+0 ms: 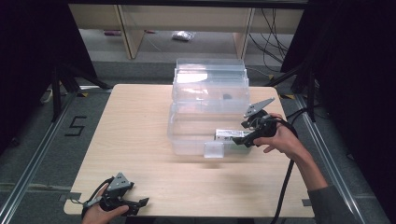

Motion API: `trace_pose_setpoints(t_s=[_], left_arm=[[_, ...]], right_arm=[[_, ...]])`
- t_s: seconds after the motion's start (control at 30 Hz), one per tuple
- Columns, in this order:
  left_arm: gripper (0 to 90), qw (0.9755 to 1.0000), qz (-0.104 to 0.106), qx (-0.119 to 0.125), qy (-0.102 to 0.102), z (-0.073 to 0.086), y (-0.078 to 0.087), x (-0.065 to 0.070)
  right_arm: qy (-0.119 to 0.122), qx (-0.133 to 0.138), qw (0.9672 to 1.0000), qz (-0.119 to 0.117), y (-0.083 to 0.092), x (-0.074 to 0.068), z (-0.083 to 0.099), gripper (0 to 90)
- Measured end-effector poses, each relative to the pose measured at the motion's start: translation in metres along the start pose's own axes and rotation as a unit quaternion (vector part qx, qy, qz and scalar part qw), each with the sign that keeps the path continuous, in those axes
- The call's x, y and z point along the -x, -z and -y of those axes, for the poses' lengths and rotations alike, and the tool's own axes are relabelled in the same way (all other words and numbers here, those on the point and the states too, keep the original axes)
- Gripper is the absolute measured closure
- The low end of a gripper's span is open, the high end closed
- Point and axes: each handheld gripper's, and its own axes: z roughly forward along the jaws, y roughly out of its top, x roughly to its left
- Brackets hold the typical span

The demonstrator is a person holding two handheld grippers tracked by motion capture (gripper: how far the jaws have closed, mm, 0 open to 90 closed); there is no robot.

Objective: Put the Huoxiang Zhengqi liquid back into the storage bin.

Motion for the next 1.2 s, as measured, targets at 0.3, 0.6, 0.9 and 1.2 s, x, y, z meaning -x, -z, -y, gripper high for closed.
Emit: trace_pose_setpoints(t_s=[0.3,0.6,0.9,1.2], left_arm=[[14.9,1.0,0.0,0.001,0.001,0.0,0.0,0.0],[14.8,1.0,0.0,0.0,0.0,0.0,0.0,0.0],[14.9,0.9999,0.006,0.007,0.009,0.0,-0.001,0.002],[14.9,0.9999,0.006,0.007,0.009,0.0,0.0,0.002]], right_arm=[[-0.01,0.004,0.9999,0.004,-0.001,-0.011,0.003,24.1],[0.007,0.008,0.9999,-0.007,-0.003,-0.02,0.006,23.7],[0.01,0.026,0.9996,-0.009,-0.005,-0.033,0.012,23.5],[0.012,0.033,0.9993,-0.014,-0.003,-0.042,0.018,23.4]])
